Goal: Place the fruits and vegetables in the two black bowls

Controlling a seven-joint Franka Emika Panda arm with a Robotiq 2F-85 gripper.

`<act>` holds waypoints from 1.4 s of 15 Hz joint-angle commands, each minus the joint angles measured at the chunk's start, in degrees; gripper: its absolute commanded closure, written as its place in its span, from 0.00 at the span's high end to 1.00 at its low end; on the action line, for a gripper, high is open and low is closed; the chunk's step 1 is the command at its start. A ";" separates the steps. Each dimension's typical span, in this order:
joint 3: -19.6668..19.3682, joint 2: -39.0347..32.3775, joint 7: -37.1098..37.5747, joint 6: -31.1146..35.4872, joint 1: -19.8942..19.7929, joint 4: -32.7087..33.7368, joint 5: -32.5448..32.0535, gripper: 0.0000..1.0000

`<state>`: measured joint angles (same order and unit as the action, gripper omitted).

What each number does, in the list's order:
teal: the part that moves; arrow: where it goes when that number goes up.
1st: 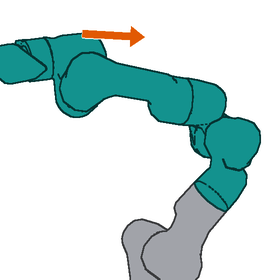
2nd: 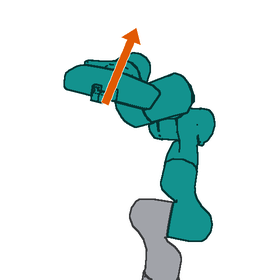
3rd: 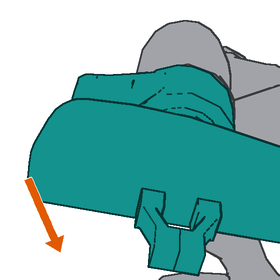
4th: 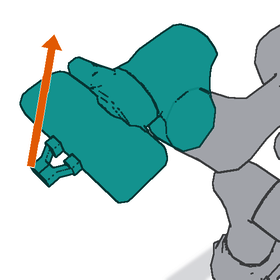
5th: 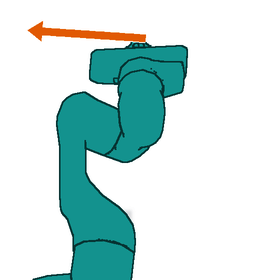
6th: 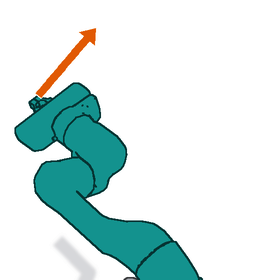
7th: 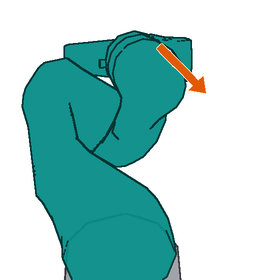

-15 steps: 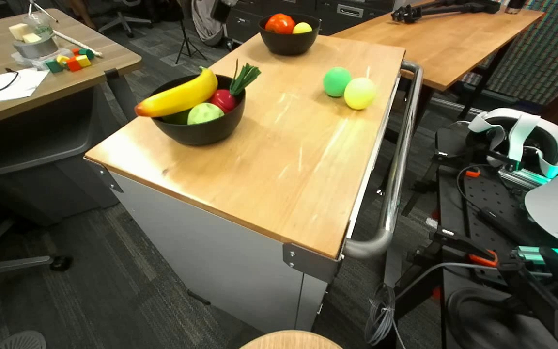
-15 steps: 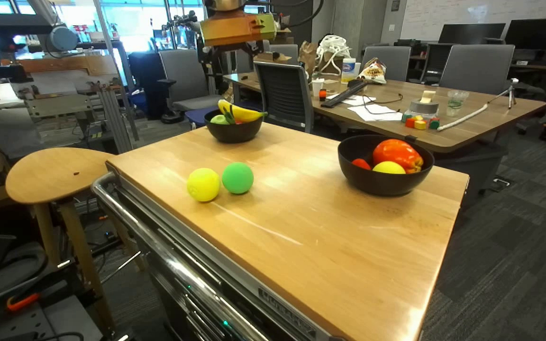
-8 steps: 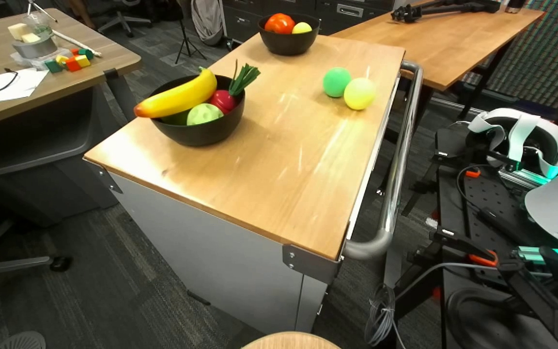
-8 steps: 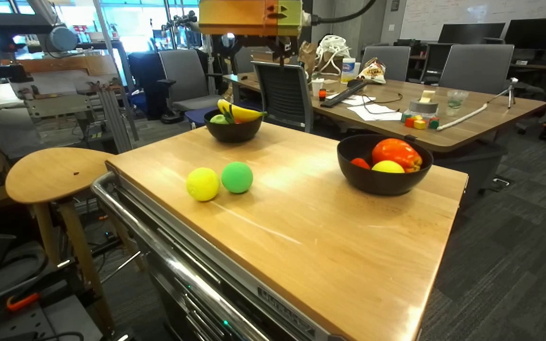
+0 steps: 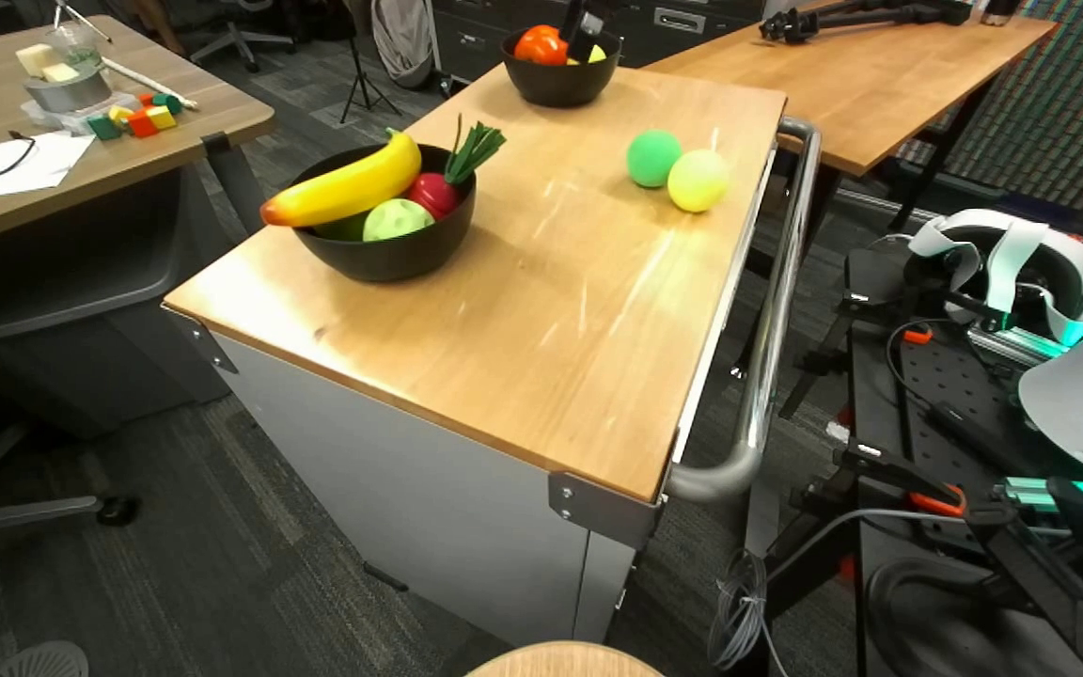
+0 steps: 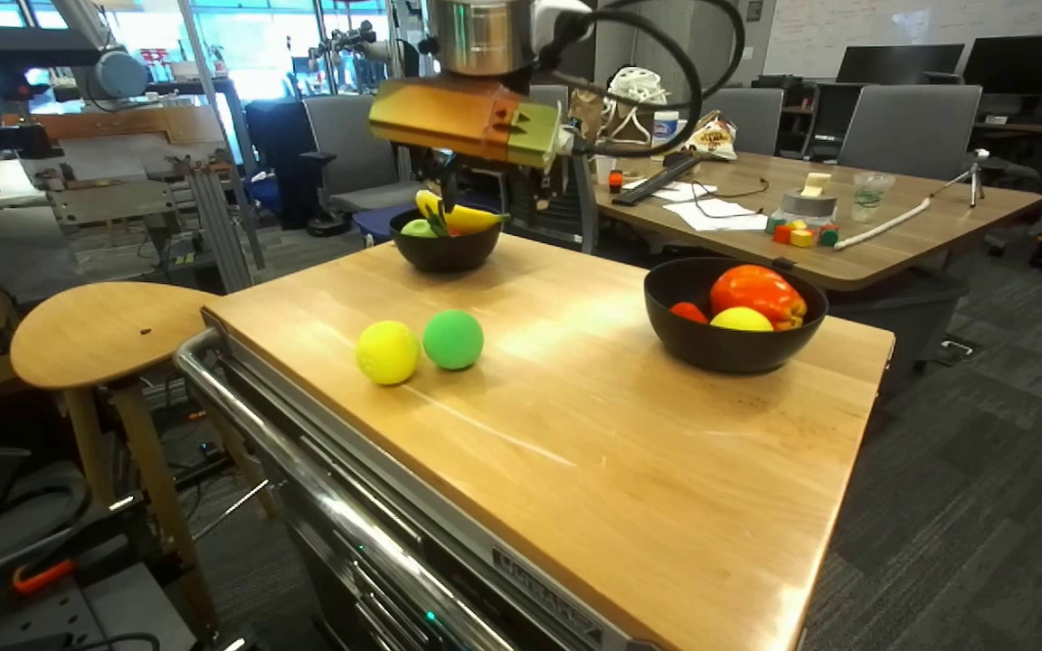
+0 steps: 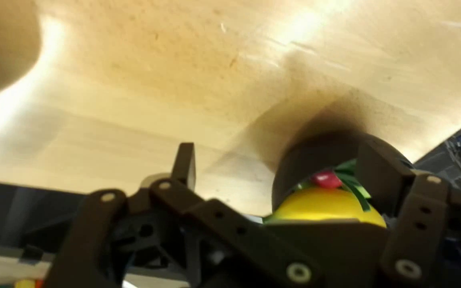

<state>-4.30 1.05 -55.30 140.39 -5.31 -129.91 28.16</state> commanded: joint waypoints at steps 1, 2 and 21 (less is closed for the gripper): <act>-0.50 -2.22 10.89 1.52 -0.03 -1.70 -5.88 1.00; -0.50 -2.65 12.96 1.13 -0.08 -1.90 -7.19 1.00; -0.53 -4.59 33.93 -13.57 -0.55 -0.09 -18.08 0.72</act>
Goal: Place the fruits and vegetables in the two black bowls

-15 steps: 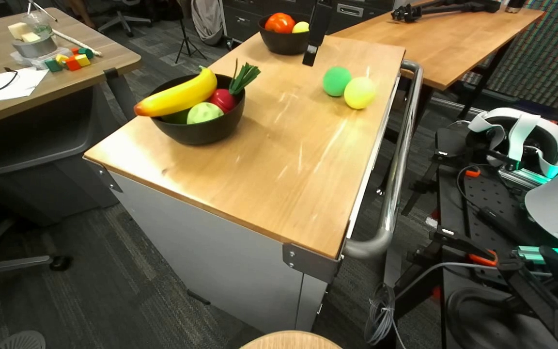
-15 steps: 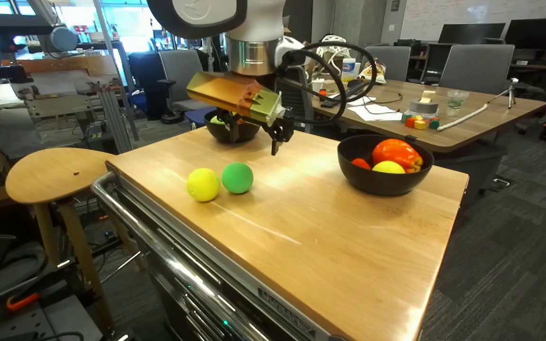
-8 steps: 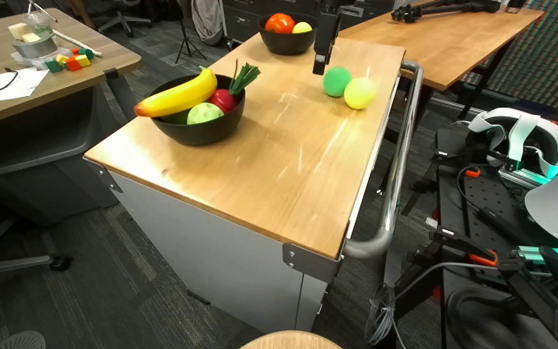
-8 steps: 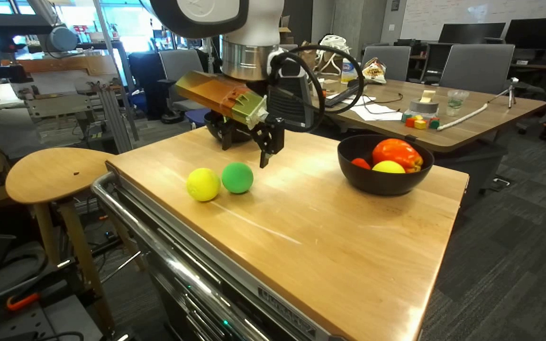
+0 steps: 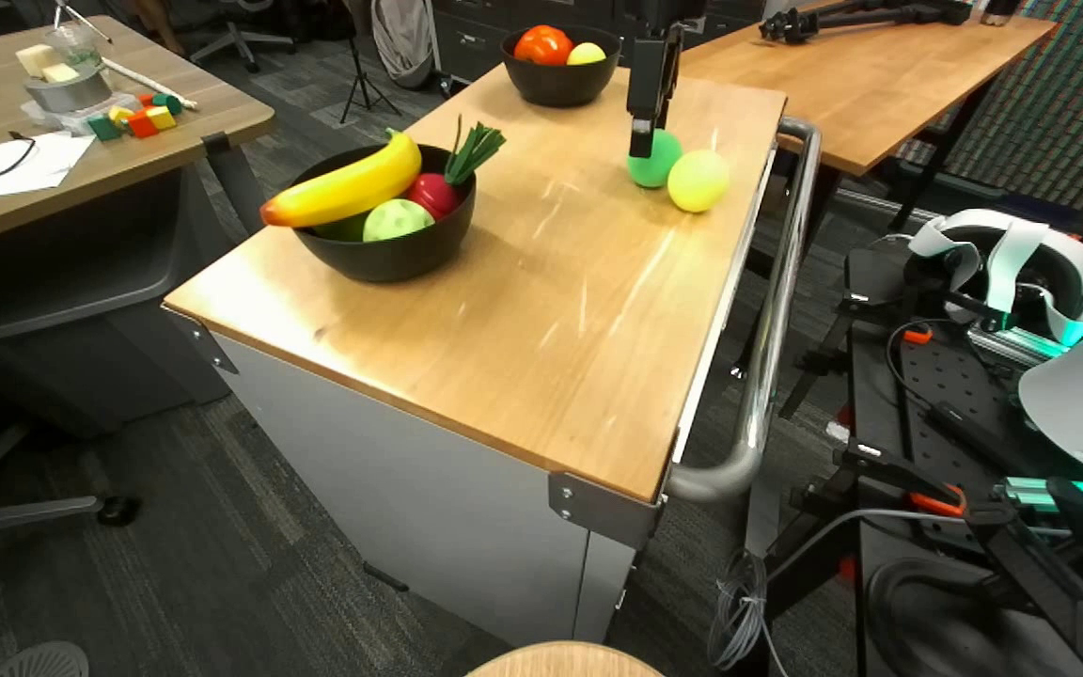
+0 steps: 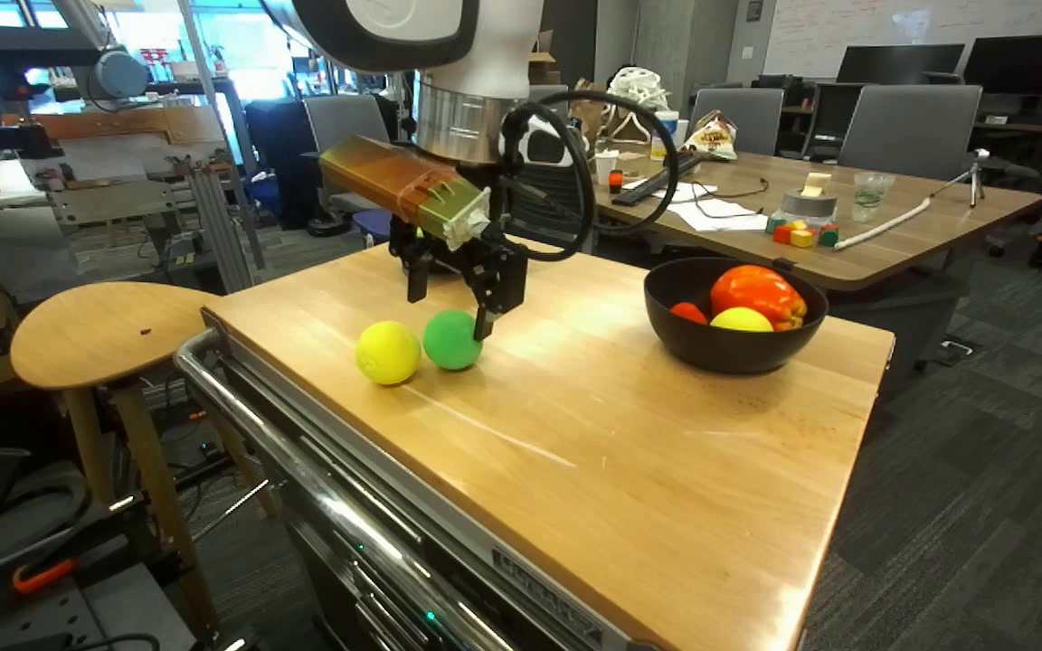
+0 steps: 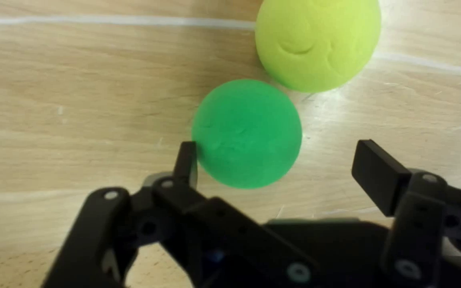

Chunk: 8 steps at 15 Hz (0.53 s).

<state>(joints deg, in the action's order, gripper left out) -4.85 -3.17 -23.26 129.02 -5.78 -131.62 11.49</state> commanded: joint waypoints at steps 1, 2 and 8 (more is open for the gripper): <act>0.05 -0.53 1.84 -2.42 -0.06 1.78 -1.47 0.66; 0.07 -0.58 1.92 -2.33 -0.04 1.92 -1.44 0.56; 0.07 -0.57 1.77 -3.02 -0.13 3.97 -1.16 0.25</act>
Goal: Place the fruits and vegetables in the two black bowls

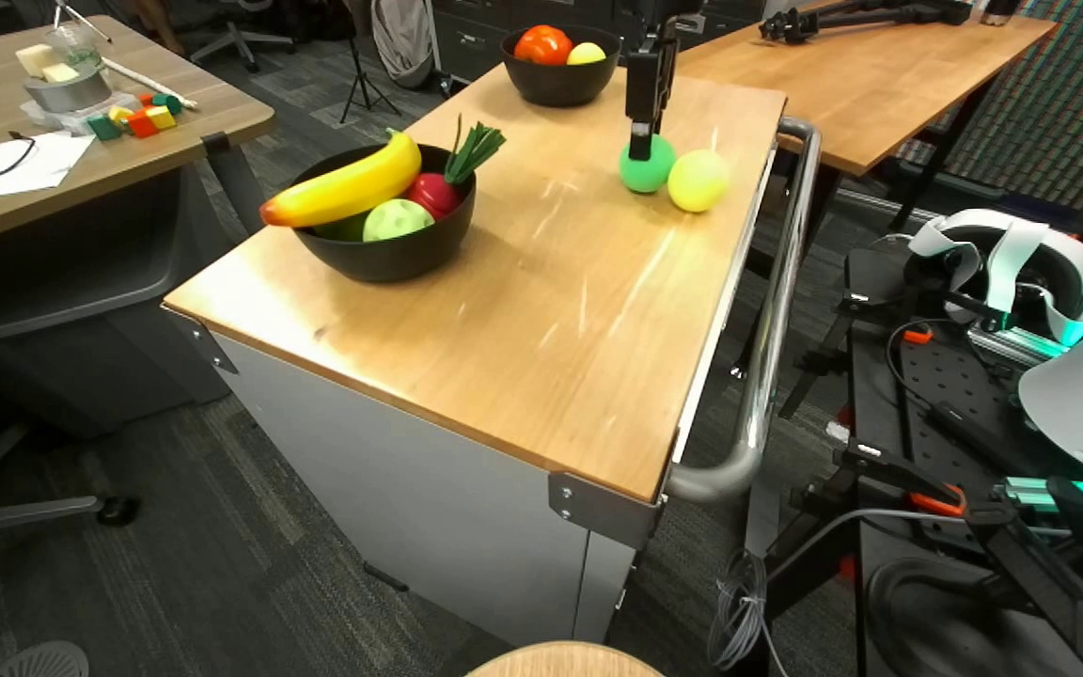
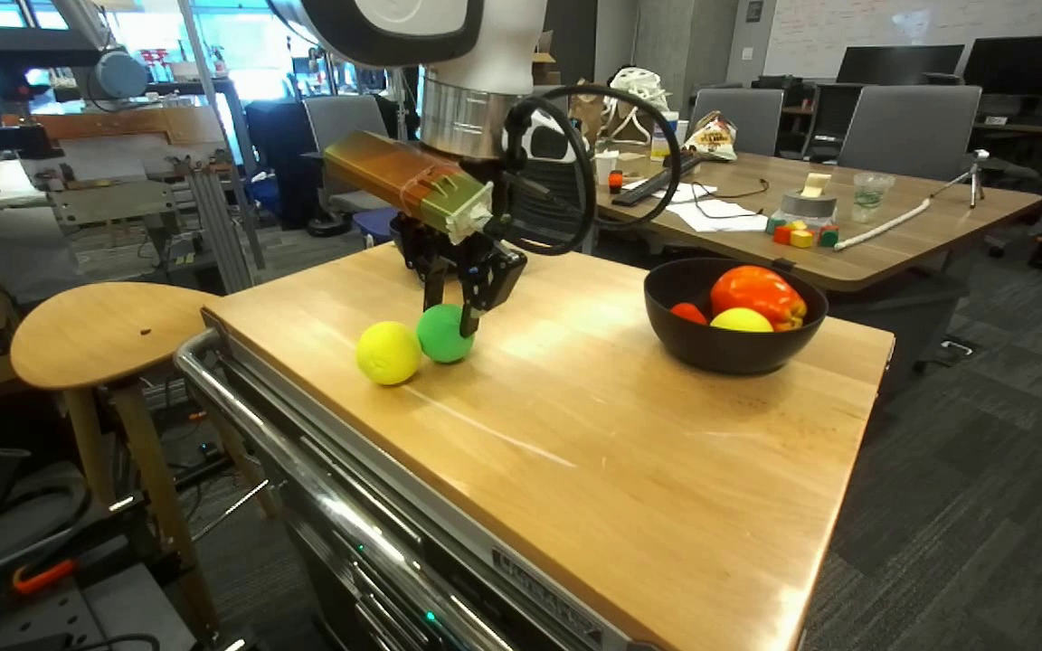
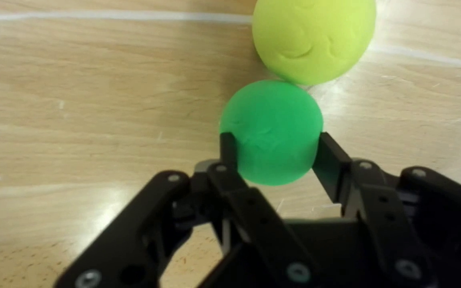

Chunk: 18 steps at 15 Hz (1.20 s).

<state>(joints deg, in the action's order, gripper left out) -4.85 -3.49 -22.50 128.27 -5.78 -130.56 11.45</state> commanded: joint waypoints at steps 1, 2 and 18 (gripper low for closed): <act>0.17 0.52 -0.11 -2.16 -0.14 3.84 -0.48 0.21; 0.24 1.79 -1.53 -2.36 -0.24 5.14 0.65 0.19; -4.61 -9.64 -10.87 2.22 -4.44 30.58 -7.45 0.18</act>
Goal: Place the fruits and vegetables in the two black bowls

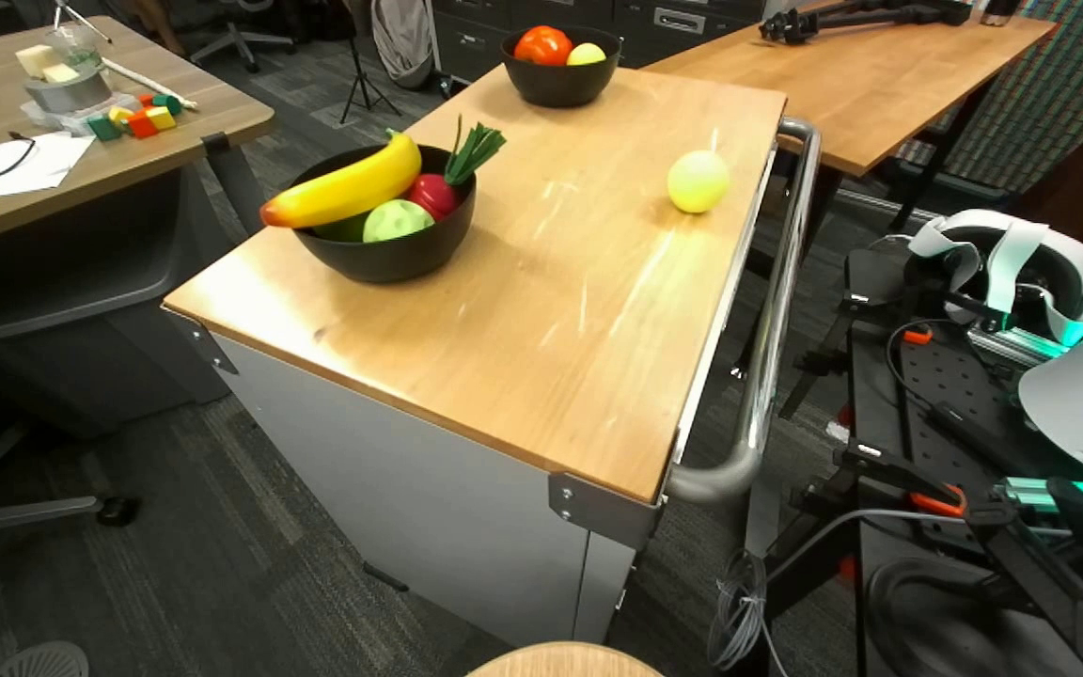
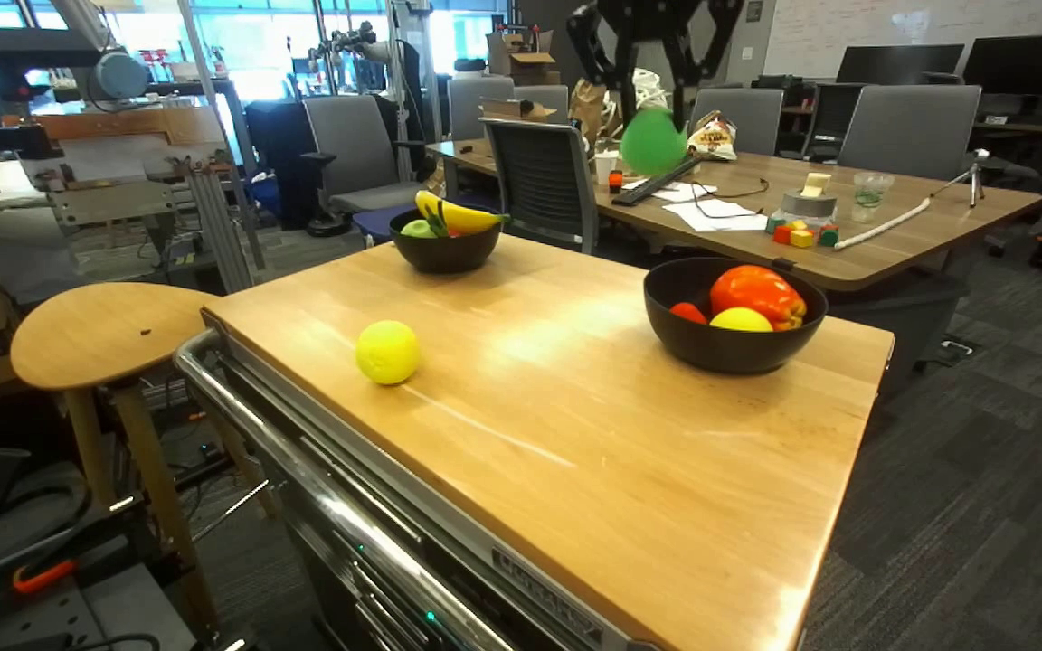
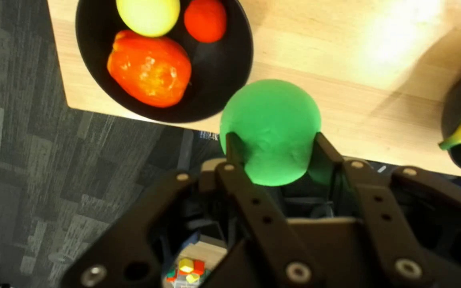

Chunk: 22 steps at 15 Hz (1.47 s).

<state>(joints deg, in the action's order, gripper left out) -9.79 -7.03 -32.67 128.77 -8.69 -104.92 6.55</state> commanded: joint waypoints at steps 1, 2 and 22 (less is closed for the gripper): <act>0.56 -7.80 -0.82 2.61 -2.12 5.79 -3.37 0.18; 0.77 -9.16 -0.94 4.06 -2.63 6.38 -4.21 0.18; 6.47 -7.99 -4.80 2.77 -3.00 4.25 -8.85 1.00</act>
<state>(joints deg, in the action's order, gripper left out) -5.42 -19.06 -34.39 133.03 -12.27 -96.40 -1.89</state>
